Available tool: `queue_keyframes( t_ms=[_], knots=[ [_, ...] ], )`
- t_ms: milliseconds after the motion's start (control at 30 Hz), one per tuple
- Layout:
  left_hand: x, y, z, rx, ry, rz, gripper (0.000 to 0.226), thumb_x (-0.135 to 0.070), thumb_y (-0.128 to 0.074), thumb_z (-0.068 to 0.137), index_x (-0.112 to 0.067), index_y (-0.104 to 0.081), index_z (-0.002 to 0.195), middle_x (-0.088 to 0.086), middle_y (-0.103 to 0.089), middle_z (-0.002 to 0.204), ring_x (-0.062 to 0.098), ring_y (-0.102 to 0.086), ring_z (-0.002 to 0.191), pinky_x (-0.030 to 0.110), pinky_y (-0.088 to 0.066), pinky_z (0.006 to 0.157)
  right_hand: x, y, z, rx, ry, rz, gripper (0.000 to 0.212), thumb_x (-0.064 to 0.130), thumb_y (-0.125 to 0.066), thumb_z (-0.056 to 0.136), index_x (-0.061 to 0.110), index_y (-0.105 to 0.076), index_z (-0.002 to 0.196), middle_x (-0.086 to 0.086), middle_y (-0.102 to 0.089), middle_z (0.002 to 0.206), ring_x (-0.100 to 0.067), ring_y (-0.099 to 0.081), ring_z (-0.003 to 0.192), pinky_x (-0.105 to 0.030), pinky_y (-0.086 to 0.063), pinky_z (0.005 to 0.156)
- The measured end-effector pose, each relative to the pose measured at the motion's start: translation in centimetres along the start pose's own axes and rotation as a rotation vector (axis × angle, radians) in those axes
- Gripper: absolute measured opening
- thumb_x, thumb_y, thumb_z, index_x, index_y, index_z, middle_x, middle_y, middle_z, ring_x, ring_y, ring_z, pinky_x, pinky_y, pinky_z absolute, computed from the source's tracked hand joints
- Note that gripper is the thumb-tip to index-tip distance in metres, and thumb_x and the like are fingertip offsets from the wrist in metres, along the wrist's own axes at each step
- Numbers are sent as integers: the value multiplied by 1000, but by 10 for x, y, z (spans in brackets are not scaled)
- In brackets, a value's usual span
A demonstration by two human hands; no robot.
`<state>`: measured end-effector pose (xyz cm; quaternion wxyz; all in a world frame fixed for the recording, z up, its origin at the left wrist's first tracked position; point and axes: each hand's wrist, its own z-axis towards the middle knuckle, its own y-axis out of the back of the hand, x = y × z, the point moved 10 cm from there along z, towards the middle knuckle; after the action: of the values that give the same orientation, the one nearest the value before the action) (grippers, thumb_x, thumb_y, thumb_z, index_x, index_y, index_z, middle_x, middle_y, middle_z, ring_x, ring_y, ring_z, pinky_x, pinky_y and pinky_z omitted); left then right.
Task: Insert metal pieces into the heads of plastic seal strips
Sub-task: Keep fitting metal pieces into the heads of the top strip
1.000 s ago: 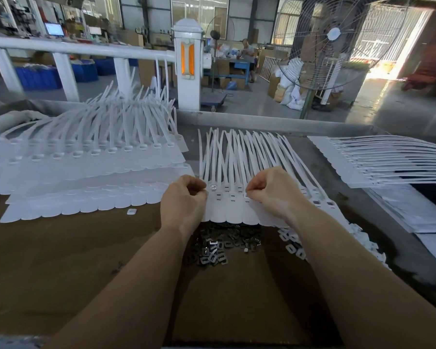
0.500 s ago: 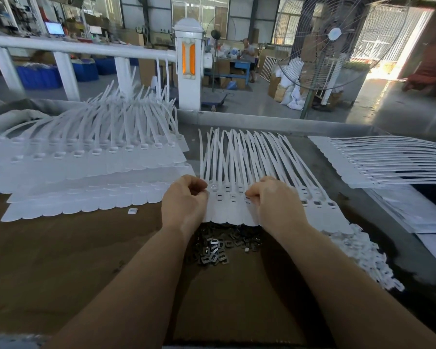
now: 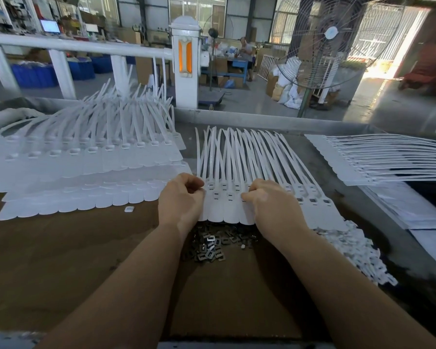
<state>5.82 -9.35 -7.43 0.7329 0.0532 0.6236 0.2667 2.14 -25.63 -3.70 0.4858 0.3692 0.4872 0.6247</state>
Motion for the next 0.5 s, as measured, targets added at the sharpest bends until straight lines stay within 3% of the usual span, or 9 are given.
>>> queue_keyframes(
  t_ms=[200,333,500],
  knots=[
    [-2,0,-1,3,-5,3,12,-14,-64,86,-26,-61,87,-17,-58,77,3,-55,75,17,-38,65,2,3,-3,-16,5,18,39,-4,-45,85,13,-62,116,0,-53,111,-16,-47,104,-25,-44,80],
    [-2,0,-1,7,-5,4,11,-14,-64,86,-25,-61,88,-18,-57,77,5,-55,78,21,-39,72,-4,4,-5,-26,-27,130,37,1,-42,89,12,-63,118,-1,-58,112,-16,-50,106,-26,-43,86],
    [-2,1,-1,0,-9,5,9,-15,-65,85,-24,-62,87,-16,-58,76,7,-55,78,22,-39,71,-12,8,-11,-63,-59,275,36,-7,-49,85,12,-67,109,0,-62,112,-16,-53,107,-22,-40,92]
  ],
)
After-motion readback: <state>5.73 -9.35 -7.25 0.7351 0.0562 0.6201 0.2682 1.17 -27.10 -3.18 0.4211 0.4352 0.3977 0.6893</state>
